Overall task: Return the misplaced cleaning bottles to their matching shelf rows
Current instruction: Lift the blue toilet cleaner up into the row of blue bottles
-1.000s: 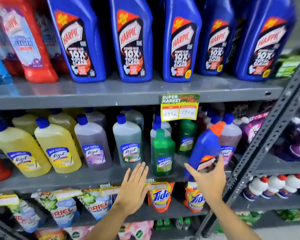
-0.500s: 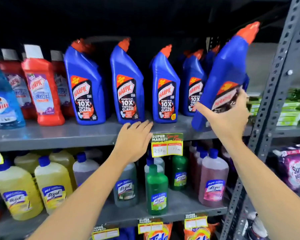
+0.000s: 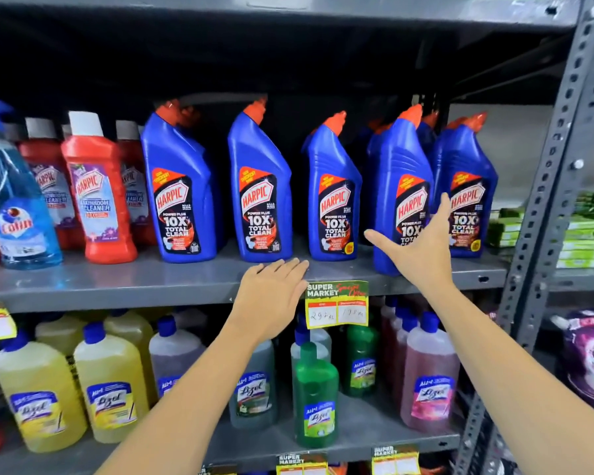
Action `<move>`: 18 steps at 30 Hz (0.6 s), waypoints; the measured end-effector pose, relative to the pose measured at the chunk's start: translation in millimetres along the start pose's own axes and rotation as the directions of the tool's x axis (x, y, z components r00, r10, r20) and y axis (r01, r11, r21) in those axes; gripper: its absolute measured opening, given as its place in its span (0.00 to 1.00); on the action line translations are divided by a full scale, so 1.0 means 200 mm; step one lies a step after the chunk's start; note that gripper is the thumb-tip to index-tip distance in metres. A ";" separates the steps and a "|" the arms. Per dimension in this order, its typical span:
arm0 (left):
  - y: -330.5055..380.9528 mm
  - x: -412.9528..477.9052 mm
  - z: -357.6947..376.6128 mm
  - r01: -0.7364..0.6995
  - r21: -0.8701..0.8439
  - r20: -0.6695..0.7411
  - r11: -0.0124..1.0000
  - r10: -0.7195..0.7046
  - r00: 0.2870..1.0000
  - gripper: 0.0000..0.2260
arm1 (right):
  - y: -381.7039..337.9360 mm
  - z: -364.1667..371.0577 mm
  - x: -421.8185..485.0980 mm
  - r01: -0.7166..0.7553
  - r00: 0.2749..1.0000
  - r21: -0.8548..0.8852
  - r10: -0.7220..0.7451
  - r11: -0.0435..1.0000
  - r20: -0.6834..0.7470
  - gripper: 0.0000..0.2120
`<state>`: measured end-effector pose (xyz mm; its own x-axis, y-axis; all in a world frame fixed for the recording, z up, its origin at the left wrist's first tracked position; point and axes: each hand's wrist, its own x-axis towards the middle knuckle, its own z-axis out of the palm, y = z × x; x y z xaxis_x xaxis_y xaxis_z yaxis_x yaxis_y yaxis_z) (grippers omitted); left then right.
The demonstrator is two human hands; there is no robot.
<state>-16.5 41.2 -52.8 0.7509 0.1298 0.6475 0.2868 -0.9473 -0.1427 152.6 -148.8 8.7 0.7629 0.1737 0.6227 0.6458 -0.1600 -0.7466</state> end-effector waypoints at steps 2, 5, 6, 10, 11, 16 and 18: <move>0.00 0.00 0.01 0.009 0.003 -0.007 1.000 -0.009 1.000 0.22 | 0.01 -0.01 0.00 -0.017 0.999 -0.032 0.018 0.999 0.043 0.65; 0.00 0.00 0.02 0.016 0.013 -0.021 1.000 -0.015 1.000 0.22 | 0.04 -0.02 0.03 -0.036 0.987 -0.122 0.054 0.992 0.148 0.68; 0.00 0.00 0.02 0.016 0.013 -0.025 1.000 -0.015 1.000 0.22 | 0.04 -0.02 0.04 -0.036 0.985 -0.150 0.060 0.988 0.163 0.69; 0.00 0.00 0.02 0.005 0.024 -0.071 1.000 -0.003 0.997 0.21 | 0.05 0.02 0.08 -0.039 0.988 -0.192 0.067 0.981 0.141 0.69; 0.00 0.00 0.02 0.001 0.024 -0.081 1.000 0.001 0.997 0.21 | 0.06 0.03 0.08 -0.043 0.989 -0.197 0.069 0.979 0.130 0.68; 0.00 0.00 0.02 0.000 0.013 -0.097 1.000 0.001 0.995 0.21 | 0.07 0.10 0.12 -0.046 0.996 -0.235 0.063 0.971 0.068 0.67; 0.00 0.00 0.03 0.001 0.016 -0.095 1.000 0.001 0.995 0.21 | 0.08 0.11 0.12 -0.059 0.995 -0.246 0.077 0.967 0.064 0.66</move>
<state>-13.7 42.7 -57.5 0.6909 0.1008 0.7159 0.2971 -0.9423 -0.1541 180.4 -125.3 7.3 0.8071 0.2225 0.5469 0.5869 -0.4043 -0.7015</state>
